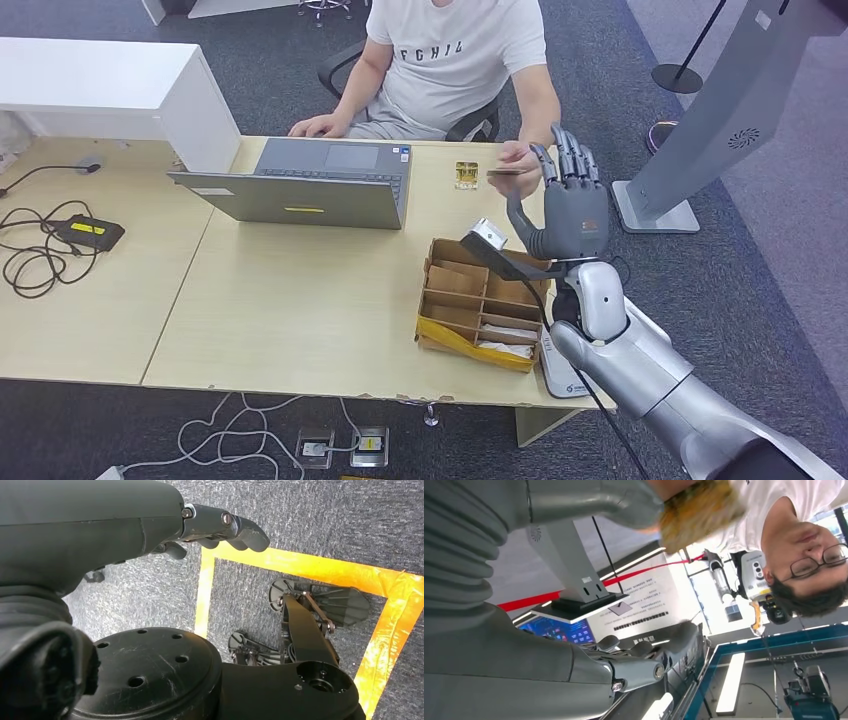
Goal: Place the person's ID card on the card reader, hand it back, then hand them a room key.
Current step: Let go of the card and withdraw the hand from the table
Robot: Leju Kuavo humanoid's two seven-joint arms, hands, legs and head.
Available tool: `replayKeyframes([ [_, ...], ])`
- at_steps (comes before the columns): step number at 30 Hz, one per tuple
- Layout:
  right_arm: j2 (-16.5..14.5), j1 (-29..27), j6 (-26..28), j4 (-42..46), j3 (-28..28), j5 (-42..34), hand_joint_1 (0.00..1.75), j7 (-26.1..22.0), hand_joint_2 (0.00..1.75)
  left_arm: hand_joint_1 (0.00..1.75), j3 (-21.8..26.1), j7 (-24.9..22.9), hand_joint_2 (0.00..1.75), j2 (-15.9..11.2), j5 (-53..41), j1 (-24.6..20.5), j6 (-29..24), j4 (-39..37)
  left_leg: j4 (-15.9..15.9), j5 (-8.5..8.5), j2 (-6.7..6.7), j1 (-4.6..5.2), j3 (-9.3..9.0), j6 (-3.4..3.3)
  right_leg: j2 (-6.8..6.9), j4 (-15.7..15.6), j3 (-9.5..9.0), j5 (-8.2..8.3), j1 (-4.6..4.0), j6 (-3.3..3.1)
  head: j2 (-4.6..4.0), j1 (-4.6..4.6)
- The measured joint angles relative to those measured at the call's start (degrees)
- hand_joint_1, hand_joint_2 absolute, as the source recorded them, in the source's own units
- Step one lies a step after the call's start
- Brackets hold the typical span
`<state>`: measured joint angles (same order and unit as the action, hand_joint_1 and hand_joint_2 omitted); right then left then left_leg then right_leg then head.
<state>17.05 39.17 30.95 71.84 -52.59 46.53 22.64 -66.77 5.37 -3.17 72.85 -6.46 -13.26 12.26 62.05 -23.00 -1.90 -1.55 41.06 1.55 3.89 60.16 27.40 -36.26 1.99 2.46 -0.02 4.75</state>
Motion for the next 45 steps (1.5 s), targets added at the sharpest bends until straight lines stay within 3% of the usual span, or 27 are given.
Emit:
replayKeyframes([
  [14, 0.10, 0.31, 0.11, -0.82, 0.08, 0.32, 0.00, -0.45, 0.00, 0.00, -0.74, -0.01, 0.00, -0.02, 0.00, 0.01, 0.84, 0.00, 0.00, 0.00, 0.00, -0.01, 0.00, 0.00, 0.00, 0.00, 0.01, 0.00, 0.00, 0.00, 0.00, 0.01],
  [20, 1.85, 1.02, 2.09, -0.82, 1.72, -2.43, 0.00, -2.56, 0.00, 0.00, -0.74, 0.00, 0.00, -0.03, 0.00, 0.03, 1.09, 0.00, 0.01, 0.00, -0.02, 0.00, -0.01, 0.00, -0.02, -0.01, 0.01, 0.01, 0.02, 0.00, 0.00, 0.00],
  [33, 3.48, 1.51, 2.30, -0.82, 2.89, -3.99, 0.00, -2.49, 0.00, 0.00, -0.76, 0.01, 0.00, -0.04, 0.00, 0.02, 1.25, 0.00, 0.01, 0.01, -0.02, -0.01, -0.01, -0.01, -0.01, -0.02, 0.02, 0.02, 0.02, -0.01, 0.00, 0.01],
  [38, 6.67, 2.85, 2.96, -0.91, 5.08, -12.86, 0.00, -2.34, 0.00, 0.00, -0.76, 0.01, 0.00, -0.06, 0.00, 0.06, 1.57, 0.00, 0.02, 0.01, 0.00, 0.01, -0.01, -0.01, 0.00, -0.03, 0.02, 0.04, 0.05, 0.02, 0.00, -0.01],
  [45, 15.06, 3.80, 3.39, -1.76, 9.78, -24.44, 0.00, 0.78, 0.00, 0.00, -0.76, 0.07, 0.00, -0.44, -0.08, 0.10, 1.91, 0.00, 0.06, 0.03, 0.02, 0.03, -0.02, -0.05, 0.02, -0.09, 0.01, 0.13, 0.12, 0.13, 0.00, 0.01],
])
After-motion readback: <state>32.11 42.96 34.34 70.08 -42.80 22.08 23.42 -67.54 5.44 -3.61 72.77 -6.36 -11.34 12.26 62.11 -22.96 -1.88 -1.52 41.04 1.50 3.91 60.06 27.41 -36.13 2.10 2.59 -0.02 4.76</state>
